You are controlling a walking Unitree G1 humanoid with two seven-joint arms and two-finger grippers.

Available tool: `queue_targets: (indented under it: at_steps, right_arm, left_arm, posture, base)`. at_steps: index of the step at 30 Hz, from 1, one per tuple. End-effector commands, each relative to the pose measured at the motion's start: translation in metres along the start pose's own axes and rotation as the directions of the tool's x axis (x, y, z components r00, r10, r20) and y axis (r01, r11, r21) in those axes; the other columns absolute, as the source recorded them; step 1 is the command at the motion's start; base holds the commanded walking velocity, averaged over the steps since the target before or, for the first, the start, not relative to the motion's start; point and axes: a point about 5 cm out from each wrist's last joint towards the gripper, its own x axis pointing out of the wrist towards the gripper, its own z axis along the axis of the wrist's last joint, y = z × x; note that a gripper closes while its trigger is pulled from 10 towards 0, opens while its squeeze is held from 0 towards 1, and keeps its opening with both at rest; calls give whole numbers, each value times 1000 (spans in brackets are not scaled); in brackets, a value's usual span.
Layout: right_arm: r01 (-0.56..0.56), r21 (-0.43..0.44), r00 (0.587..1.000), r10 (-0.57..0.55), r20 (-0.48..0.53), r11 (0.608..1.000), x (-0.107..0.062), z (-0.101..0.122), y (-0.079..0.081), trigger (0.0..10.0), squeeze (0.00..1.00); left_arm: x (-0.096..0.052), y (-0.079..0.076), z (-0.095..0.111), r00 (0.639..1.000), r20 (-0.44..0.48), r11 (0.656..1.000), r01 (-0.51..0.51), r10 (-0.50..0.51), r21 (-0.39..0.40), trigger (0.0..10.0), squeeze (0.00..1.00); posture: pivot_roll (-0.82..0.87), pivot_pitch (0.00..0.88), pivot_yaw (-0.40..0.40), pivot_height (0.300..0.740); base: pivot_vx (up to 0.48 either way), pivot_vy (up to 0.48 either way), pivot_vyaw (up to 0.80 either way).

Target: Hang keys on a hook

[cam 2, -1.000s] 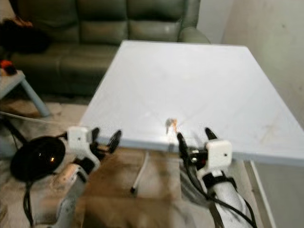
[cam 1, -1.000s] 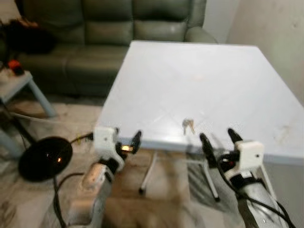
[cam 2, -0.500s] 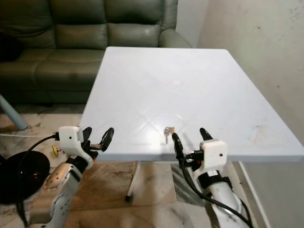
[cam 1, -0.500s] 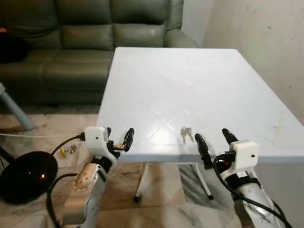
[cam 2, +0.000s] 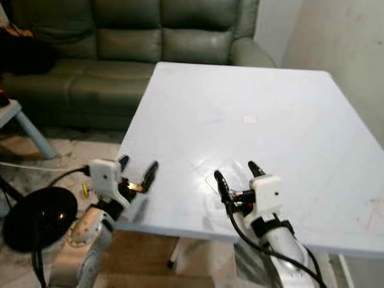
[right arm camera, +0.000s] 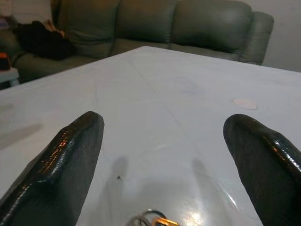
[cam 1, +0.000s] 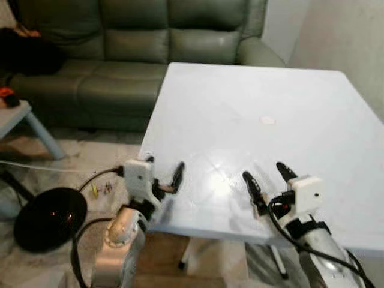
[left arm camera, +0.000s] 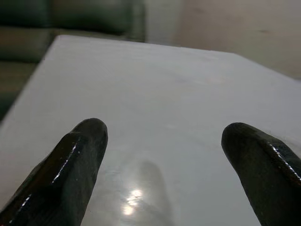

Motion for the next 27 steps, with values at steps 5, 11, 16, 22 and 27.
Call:
queue_targets:
  at_steps: [5, 11, 16, 22, 27]
  right_arm:
    - [-111, -36, 993, 110, -34, 993, 4, 0, -2, 10000, 0]
    - [-181, -50, 981, 178, -73, 982, 11, 2, -4, 10000, 0]
    - [-188, -32, 977, 184, -106, 982, 17, 1, -6, 10000, 0]
    - [-111, 53, 956, 121, -268, 992, 10, -26, -20, 10000, 0]
    - [-150, 21, 954, 150, -261, 988, -3, -37, -24, 10000, 0]
  left_arm:
    - [-11, -3, -5, 998, 9, 998, 61, -62, 16, 10000, 0]
    - [-15, -11, -12, 995, -15, 995, 98, -98, 17, 10000, 0]
    - [-16, -19, -15, 988, -25, 988, 155, -154, 9, 10000, 0]
    - [-17, -24, -15, 984, -22, 984, 179, -179, 15, 10000, 0]
    - [-16, -24, -13, 982, -19, 982, 186, -185, 15, 10000, 0]
  posture:
    - [94, 76, -15, 740]
    - [100, 79, -22, 740]
    - [104, 81, -26, 740]
    - [109, 80, -31, 740]
    - [107, 80, -30, 740]
  base:
    - [0, 0, 0]
    - [0, 0, 0]
    - [0, 0, 0]
    - [0, 0, 0]
    - [0, 0, 0]
